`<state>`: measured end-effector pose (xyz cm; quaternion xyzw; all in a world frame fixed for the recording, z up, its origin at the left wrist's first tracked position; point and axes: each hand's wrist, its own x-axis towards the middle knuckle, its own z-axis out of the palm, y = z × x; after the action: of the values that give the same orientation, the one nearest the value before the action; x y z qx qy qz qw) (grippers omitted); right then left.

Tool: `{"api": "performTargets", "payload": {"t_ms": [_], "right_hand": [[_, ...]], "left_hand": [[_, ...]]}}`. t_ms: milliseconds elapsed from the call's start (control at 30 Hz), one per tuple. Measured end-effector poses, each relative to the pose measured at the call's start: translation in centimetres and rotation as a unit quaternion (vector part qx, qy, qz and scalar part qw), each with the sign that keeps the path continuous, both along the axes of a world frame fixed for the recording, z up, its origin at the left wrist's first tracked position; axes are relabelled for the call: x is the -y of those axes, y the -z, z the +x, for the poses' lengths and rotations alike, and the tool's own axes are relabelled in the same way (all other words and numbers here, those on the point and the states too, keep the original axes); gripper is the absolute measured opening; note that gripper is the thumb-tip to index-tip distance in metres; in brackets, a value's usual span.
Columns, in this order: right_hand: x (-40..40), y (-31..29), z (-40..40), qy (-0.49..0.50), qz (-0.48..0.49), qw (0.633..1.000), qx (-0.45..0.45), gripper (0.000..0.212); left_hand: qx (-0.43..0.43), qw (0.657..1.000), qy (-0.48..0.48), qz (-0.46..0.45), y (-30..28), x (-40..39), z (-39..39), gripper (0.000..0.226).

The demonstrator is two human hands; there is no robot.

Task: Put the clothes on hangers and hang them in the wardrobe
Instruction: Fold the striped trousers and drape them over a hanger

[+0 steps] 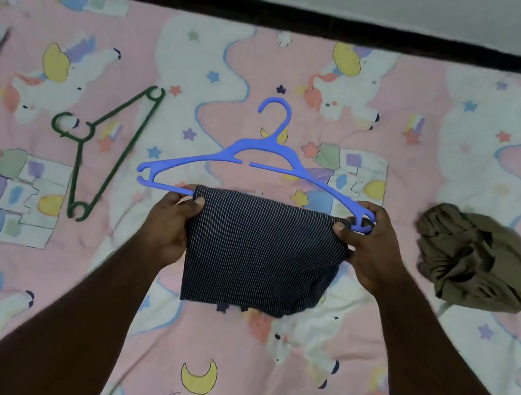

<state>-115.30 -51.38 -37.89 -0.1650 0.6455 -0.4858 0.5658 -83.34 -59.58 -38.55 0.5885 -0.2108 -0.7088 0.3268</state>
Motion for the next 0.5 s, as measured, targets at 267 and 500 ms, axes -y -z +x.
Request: {"api": "performTargets", "payload": {"t_ms": [267,500], "right_hand": [[2.4,-17.7,-1.0,-0.003,-0.116,0.99,-0.076,0.032],[3.7,-34.4,-0.3,-0.006,-0.258,0.963,-0.077,0.025]], "left_hand": [[-0.09,0.978,0.038,-0.185,-16.3,2.7,0.7,0.024],[-0.119,0.945,0.003,-0.304,-33.2,3.1,1.3,0.017]]}}
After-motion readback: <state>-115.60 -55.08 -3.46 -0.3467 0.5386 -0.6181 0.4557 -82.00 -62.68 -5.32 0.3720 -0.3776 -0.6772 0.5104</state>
